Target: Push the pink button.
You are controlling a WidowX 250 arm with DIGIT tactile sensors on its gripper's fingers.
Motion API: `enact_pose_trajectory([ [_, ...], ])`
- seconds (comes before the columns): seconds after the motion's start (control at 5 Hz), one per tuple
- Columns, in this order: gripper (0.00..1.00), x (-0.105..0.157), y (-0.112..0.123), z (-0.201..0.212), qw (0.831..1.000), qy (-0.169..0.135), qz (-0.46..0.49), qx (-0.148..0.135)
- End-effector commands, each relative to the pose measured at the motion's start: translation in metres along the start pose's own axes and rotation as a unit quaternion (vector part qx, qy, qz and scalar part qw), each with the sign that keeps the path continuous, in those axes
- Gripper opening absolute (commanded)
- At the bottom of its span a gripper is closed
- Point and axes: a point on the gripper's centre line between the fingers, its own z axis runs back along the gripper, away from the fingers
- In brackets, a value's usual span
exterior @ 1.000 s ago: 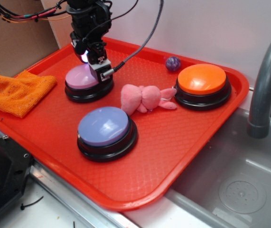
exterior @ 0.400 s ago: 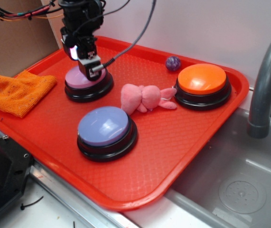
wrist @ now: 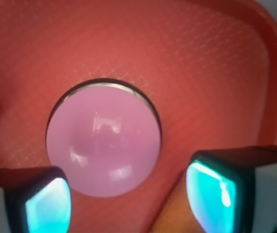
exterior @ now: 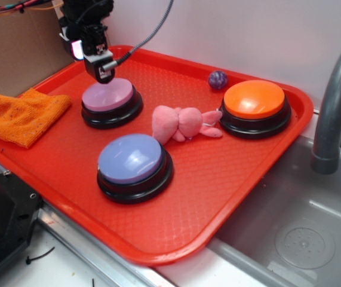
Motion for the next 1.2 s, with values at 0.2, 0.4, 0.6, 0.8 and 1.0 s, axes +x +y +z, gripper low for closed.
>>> enact_pose_trajectory([
  [0.2, 1.00, 0.003, 0.004, 0.041, 0.998, -0.049, 0.025, 0.027],
  [0.4, 1.00, 0.005, 0.001, 0.044, 0.999, -0.041, 0.020, 0.027],
  [0.6, 1.00, 0.008, 0.003, 0.047, 0.999, -0.035, 0.026, 0.018],
  [0.8, 1.00, 0.012, -0.002, 0.055, 0.999, -0.023, 0.026, 0.035],
  [1.0, 1.00, 0.013, -0.006, 0.063, 0.999, -0.028, 0.022, 0.034],
])
